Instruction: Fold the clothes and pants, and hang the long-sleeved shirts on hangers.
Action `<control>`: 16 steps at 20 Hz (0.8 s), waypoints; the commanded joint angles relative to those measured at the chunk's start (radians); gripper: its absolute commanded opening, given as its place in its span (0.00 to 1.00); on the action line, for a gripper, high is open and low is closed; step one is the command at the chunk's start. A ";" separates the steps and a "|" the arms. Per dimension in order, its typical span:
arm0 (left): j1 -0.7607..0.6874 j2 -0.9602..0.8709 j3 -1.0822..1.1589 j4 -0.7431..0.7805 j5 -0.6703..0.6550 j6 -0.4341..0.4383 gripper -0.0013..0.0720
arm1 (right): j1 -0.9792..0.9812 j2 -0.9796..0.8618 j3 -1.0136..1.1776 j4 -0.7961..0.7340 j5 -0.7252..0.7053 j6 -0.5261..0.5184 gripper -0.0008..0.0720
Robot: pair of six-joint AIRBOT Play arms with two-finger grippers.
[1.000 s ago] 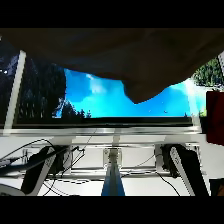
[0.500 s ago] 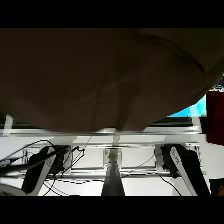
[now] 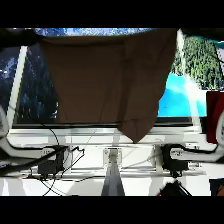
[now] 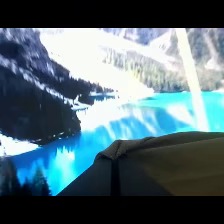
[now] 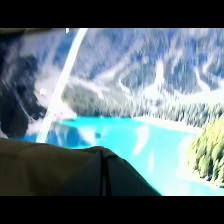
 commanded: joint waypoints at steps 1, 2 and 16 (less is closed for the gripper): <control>-0.056 -0.194 0.002 -0.008 0.202 0.000 0.04 | 0.058 -0.234 0.001 0.015 -0.145 0.000 0.03; -0.063 -0.210 0.002 -0.015 0.264 0.000 0.04 | 0.065 -0.267 0.001 0.015 -0.199 0.000 0.03; 0.014 -0.257 0.001 0.237 -0.195 -0.072 0.04 | 0.072 -0.329 0.001 -0.422 0.196 0.132 0.03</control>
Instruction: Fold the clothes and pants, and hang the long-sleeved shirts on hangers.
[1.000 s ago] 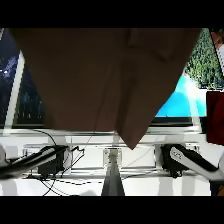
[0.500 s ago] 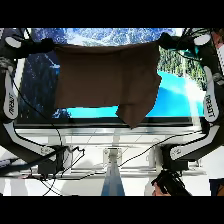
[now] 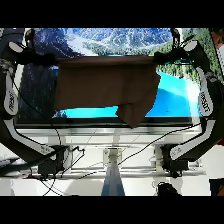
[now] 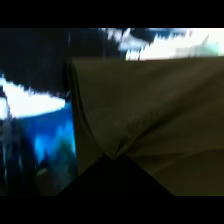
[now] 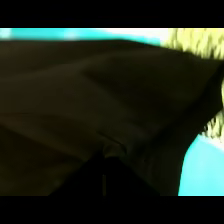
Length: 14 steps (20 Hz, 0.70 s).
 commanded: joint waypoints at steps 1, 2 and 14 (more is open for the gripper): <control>0.010 -0.037 0.000 0.056 -0.126 -0.053 0.04 | 0.000 -0.011 0.001 -0.137 0.127 0.107 0.03; 0.002 -0.054 0.000 0.029 -0.127 -0.060 0.04 | 0.001 -0.013 0.001 -0.135 0.127 0.129 0.09; 0.227 0.194 0.032 -0.016 -0.402 -0.064 0.40 | -0.103 0.090 -0.097 -0.154 0.549 0.113 0.73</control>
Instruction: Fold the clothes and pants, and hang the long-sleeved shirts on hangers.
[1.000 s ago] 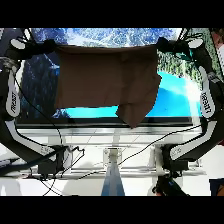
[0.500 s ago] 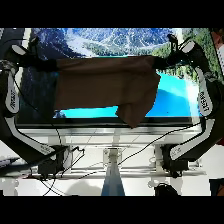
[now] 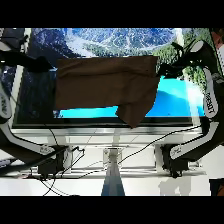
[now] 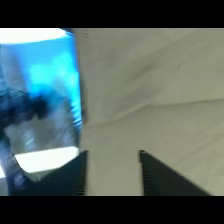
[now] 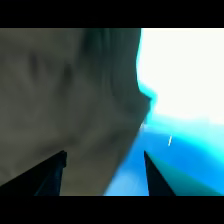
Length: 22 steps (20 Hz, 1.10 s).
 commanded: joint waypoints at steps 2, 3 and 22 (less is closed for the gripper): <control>0.190 0.154 -0.002 -0.003 -0.137 -0.028 0.29 | -0.026 0.125 -0.214 0.025 0.056 -0.061 0.73; 0.235 0.186 -0.017 -0.002 -0.138 -0.051 0.27 | -0.026 0.188 -0.312 0.051 -0.001 -0.089 0.73; 0.396 0.380 -0.675 -0.018 -0.132 0.108 0.77 | 0.086 0.500 -1.087 0.446 -0.484 -0.224 0.41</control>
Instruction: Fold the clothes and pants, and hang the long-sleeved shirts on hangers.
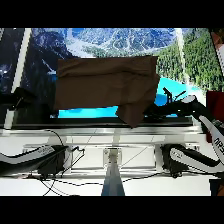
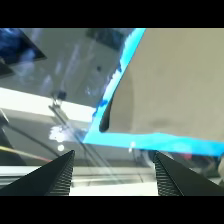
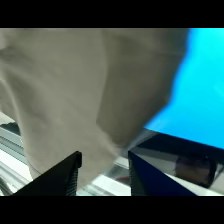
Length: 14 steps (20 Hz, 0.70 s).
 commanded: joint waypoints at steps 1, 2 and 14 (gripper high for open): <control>-0.001 0.001 -0.071 0.001 0.003 0.056 0.77 | 0.078 0.001 -0.012 0.045 -0.112 -0.029 0.18; -0.001 0.001 -0.090 0.000 0.017 0.064 0.77 | 0.089 0.001 -0.002 0.045 -0.111 -0.039 0.06; -0.264 -0.035 -0.248 -0.061 0.291 0.077 0.75 | 0.093 0.041 0.051 0.044 -0.082 -0.051 0.03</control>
